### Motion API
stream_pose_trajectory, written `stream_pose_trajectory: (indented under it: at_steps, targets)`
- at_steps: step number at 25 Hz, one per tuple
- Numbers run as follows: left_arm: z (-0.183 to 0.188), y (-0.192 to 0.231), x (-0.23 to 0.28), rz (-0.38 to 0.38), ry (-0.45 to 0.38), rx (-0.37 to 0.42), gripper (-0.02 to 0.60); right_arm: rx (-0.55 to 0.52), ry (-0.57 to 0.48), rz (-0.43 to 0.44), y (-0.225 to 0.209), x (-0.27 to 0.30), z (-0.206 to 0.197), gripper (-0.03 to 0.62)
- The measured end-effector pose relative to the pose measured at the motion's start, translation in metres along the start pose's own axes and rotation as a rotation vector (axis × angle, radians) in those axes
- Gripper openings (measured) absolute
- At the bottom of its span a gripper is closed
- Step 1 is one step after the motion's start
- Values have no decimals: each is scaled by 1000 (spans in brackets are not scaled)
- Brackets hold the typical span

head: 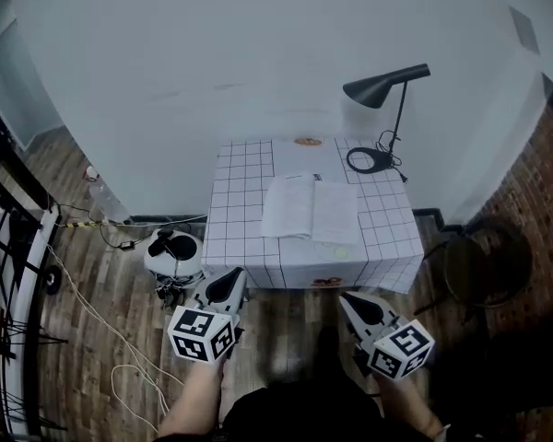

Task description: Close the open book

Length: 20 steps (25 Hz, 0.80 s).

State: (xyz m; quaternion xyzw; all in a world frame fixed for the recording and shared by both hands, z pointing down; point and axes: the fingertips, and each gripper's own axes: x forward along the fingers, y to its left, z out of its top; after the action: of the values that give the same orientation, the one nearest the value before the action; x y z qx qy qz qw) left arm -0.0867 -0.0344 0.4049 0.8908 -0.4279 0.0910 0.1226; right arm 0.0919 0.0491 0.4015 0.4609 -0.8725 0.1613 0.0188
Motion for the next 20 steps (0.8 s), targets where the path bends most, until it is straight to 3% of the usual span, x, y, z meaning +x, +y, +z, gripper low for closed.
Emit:
stream_pose_trajectory:
  at_steps: [9, 13, 20]
  targets:
    - [53, 13, 127, 81, -20, -30, 17, -43, 62, 99, -131, 69, 60, 3]
    - [58, 17, 160, 105, -11, -51, 17, -67, 108, 157, -155, 96, 65, 3]
    - [50, 60, 186, 107, 17, -62, 17, -70, 176, 131, -175, 152, 54, 5]
